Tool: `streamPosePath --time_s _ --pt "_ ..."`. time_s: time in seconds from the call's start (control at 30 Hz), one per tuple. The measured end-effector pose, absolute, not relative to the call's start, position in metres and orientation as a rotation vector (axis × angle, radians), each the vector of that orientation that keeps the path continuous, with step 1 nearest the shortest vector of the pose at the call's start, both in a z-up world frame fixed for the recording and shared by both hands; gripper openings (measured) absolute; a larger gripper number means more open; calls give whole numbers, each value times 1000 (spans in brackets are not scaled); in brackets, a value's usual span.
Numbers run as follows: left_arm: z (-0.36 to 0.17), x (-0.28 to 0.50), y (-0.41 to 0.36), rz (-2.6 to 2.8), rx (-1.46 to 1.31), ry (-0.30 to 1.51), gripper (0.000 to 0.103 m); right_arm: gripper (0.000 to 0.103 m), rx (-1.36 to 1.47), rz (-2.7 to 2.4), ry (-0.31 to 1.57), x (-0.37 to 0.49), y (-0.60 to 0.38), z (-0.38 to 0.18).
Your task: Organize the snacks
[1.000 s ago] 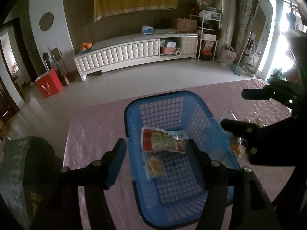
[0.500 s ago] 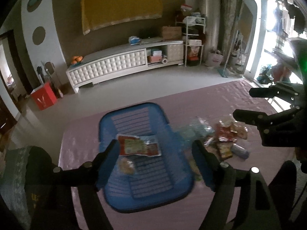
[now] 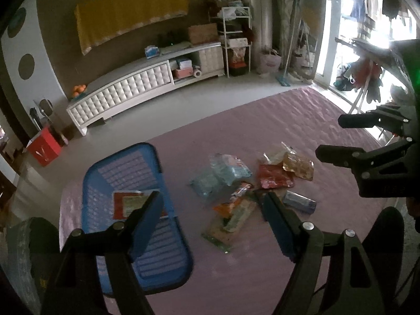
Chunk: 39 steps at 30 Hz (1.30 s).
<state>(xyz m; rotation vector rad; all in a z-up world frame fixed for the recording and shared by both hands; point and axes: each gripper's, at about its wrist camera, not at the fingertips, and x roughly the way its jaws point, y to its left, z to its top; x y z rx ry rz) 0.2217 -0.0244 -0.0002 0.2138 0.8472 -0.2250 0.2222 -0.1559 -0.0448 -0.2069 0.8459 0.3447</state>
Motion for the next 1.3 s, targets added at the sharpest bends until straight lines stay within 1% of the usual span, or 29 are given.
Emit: streamPosePath --time_s 0.2,0.5,0.53,0.57,0.6,0.63,0.73,0.9,1.13,1.3 --pt "-18 244 -39 -177 201 883 77 77 -83 389 932 249 -179 -70" --pt "-36 293 -30 -96 163 931 76 79 86 478 1097 305 -188 -113" --pt "-37 297 -29 -96 164 937 74 81 92 488 1109 310 -186 -115" --pt "-38 299 -28 -97 163 939 67 83 101 504 1130 318 -183 -119" --pt "-40 303 -26 -98 158 946 63 84 111 519 1151 324 -179 -123" --pt "-44 308 -24 -100 151 960 62 85 117 531 1167 329 -177 -127" --pt "-54 317 -21 -100 141 979 61 86 135 565 1219 344 -164 -141" --pt "-77 322 -32 -64 215 1001 61 94 172 599 1291 369 -150 -167" --pt "-90 331 -40 -70 249 1019 62 95 177 622 1371 393 -137 -199" --pt "-98 343 -37 -60 220 1056 63 95 187 623 1400 409 -133 -214"
